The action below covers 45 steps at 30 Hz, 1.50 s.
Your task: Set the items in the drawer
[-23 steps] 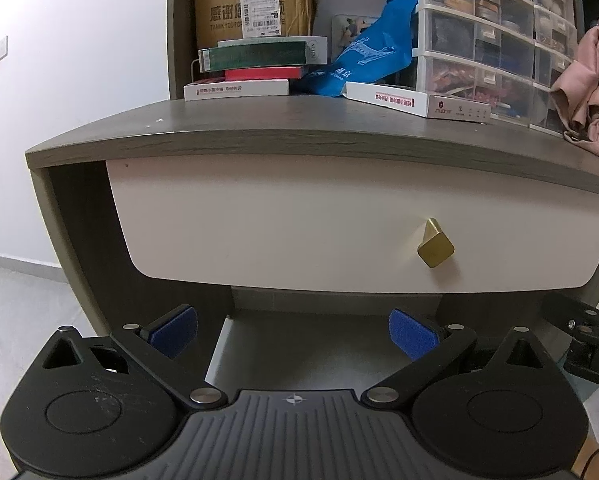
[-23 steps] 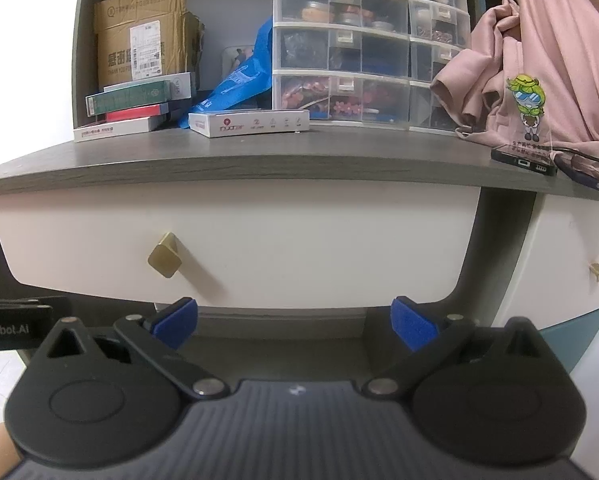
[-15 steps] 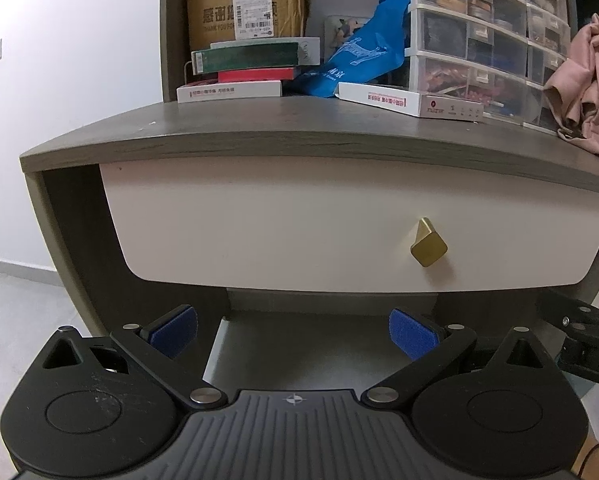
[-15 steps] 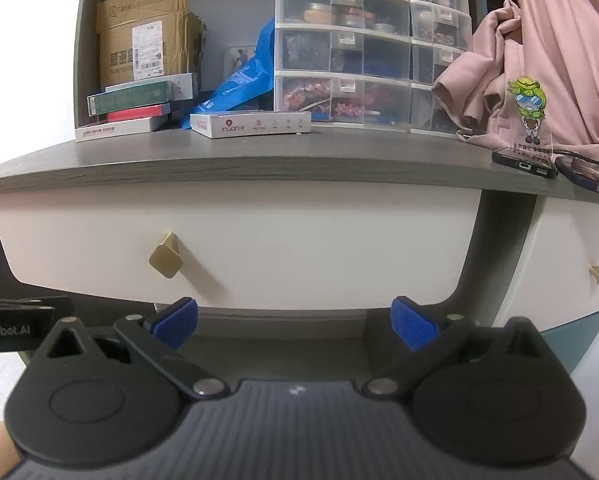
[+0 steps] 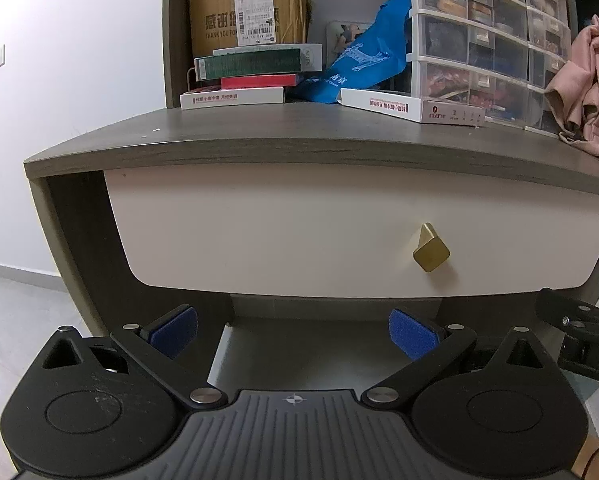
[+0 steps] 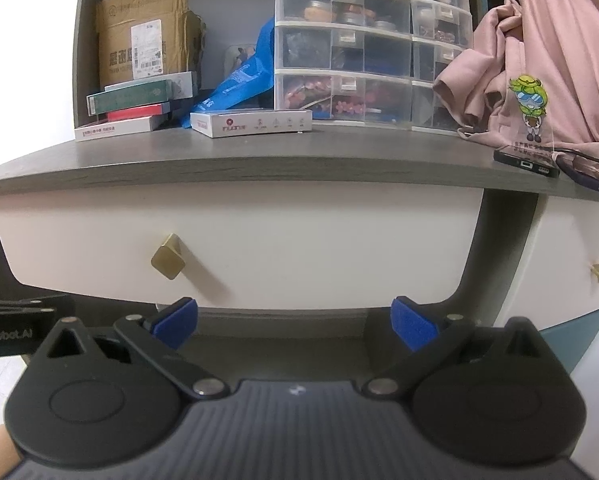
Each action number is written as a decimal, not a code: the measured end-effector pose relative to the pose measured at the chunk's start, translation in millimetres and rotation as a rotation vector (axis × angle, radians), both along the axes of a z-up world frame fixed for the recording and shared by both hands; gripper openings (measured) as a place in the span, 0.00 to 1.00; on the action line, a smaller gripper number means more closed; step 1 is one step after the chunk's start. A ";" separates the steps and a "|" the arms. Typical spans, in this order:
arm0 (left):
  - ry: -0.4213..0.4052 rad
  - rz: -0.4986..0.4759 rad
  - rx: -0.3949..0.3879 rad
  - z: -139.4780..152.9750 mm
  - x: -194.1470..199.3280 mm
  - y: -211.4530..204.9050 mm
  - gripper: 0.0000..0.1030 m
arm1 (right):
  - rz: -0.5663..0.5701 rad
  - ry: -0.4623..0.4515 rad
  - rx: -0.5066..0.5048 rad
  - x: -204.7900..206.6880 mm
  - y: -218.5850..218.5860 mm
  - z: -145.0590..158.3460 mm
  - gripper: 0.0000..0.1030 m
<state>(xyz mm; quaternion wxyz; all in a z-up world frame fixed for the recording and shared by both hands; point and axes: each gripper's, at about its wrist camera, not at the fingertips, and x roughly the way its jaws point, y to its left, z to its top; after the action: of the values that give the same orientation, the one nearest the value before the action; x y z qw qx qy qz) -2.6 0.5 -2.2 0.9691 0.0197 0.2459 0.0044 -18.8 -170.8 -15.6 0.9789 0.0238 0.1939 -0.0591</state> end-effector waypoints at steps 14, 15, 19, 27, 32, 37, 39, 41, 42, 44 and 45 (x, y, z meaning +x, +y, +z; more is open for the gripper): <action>-0.015 -0.017 0.021 7.7 9.2 -17.7 1.00 | -0.010 0.006 -0.004 -3.6 -6.5 1.7 1.00; -0.014 -0.021 0.026 7.8 10.7 -19.9 1.00 | -0.011 0.005 -0.005 -3.7 -7.9 2.4 1.00; -0.012 -0.046 0.059 9.4 16.2 -31.9 1.00 | -0.020 0.002 -0.001 -2.5 -14.2 5.0 1.00; -0.001 -0.059 0.052 12.6 21.9 -41.7 1.00 | -0.024 0.001 0.008 -5.0 -22.1 4.2 1.00; -0.001 -0.047 0.072 11.3 20.0 -37.4 1.00 | -0.008 0.002 0.014 -4.4 -17.0 3.3 1.00; 0.012 -0.036 0.076 8.1 20.4 -27.8 1.00 | 0.023 0.001 0.018 6.5 -10.3 11.3 1.00; 0.015 -0.031 0.076 6.9 20.6 -24.4 1.00 | 0.031 -0.002 0.013 11.9 -7.2 14.8 1.00; 0.017 -0.027 0.072 6.5 20.5 -20.8 1.00 | 0.041 0.001 0.014 18.2 -5.1 17.3 1.00; 0.017 -0.024 0.070 6.6 20.4 -19.4 1.00 | 0.046 0.003 0.015 21.4 -4.1 18.5 1.00; 0.017 -0.015 0.065 6.6 20.6 -15.5 1.00 | 0.056 0.007 0.016 27.8 -2.2 20.8 1.00; 0.018 -0.009 0.061 6.5 20.8 -13.1 1.00 | 0.056 0.004 0.015 22.0 4.0 18.5 1.00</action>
<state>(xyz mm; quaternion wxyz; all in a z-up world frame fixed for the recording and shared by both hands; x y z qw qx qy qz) 18.2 -12.6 4.3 0.9658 0.0505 0.2542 0.0075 3.2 -166.9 3.0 0.9796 0.0254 0.1969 -0.0301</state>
